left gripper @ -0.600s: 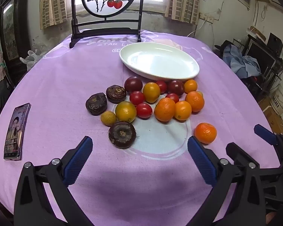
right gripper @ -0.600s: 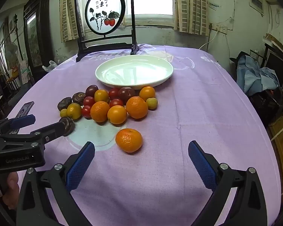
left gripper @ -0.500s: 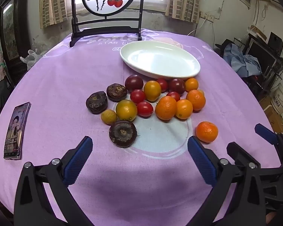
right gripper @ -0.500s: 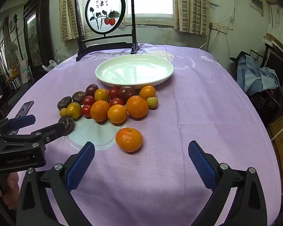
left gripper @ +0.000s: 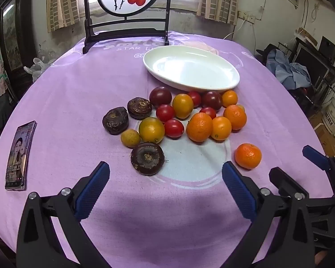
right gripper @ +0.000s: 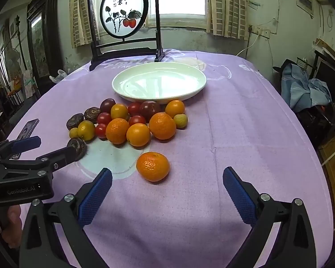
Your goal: Organize fruits
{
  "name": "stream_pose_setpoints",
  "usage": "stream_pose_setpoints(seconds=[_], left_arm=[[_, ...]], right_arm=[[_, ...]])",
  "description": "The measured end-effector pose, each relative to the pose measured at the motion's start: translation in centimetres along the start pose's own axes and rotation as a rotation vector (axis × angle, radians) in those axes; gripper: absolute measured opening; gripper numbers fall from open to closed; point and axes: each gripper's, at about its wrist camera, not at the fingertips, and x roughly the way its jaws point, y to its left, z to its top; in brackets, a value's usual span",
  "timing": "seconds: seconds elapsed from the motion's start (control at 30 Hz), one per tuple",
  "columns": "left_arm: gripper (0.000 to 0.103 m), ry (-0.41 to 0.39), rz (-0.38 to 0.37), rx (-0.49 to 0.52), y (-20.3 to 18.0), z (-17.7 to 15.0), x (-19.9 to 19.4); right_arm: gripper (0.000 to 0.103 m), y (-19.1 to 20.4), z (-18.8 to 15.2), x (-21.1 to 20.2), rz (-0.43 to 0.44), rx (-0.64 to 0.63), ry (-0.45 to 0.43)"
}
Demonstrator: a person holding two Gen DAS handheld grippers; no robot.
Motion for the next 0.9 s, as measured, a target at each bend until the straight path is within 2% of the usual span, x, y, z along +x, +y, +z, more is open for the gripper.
stream_pose_setpoints(seconds=[0.9], left_arm=[[0.098, 0.01, 0.002, -0.001, -0.49, -0.43, 0.61]], right_arm=[[0.1, -0.36, -0.24, 0.08, -0.006, 0.006, 0.007]])
